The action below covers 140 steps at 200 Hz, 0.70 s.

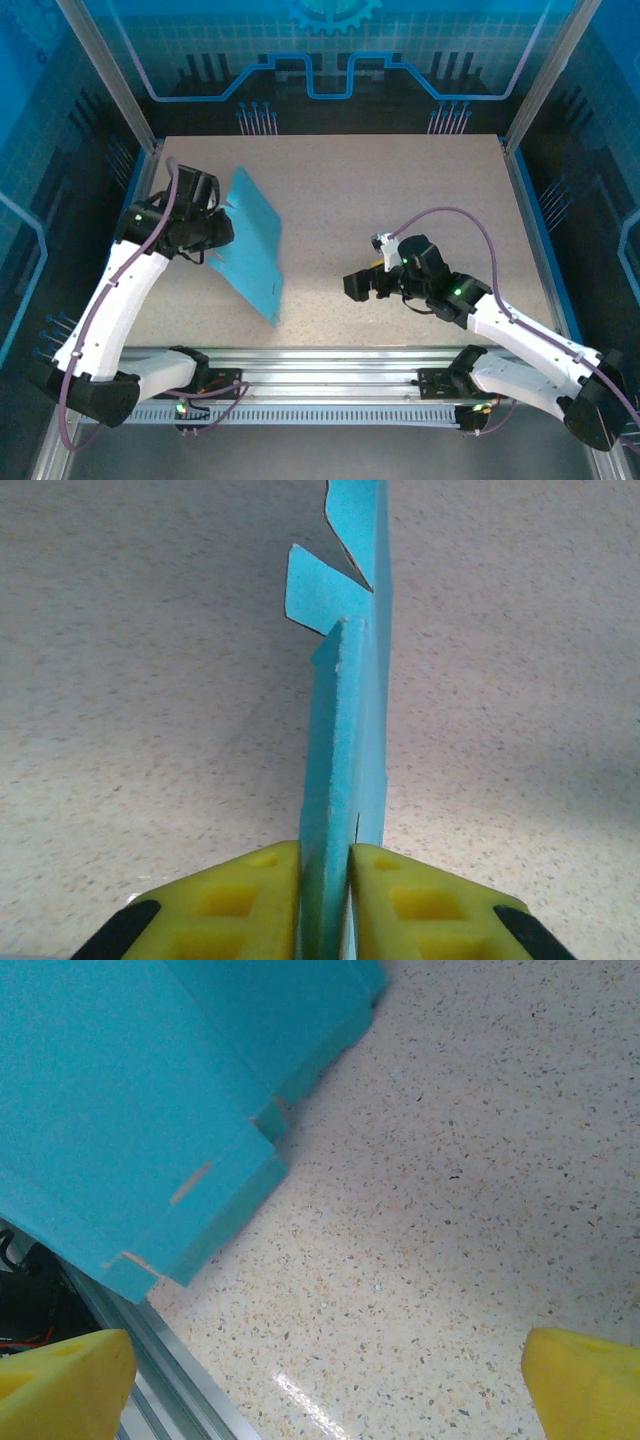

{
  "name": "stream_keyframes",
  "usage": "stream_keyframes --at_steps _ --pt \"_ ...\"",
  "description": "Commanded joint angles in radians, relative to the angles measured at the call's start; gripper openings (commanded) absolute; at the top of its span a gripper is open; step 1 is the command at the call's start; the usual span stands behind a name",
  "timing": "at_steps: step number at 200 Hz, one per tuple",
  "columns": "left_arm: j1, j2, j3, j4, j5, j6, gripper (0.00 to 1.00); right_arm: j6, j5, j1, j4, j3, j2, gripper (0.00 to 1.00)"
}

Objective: Fold the paper box

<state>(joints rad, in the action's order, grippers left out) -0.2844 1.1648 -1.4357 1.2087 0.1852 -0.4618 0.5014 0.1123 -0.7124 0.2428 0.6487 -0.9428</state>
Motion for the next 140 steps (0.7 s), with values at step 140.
stream_keyframes --at_steps 140 --pt "-0.251 0.614 -0.431 -0.024 0.184 -0.158 0.36 0.061 -0.143 0.012 0.141 -0.077 0.231 1.00"
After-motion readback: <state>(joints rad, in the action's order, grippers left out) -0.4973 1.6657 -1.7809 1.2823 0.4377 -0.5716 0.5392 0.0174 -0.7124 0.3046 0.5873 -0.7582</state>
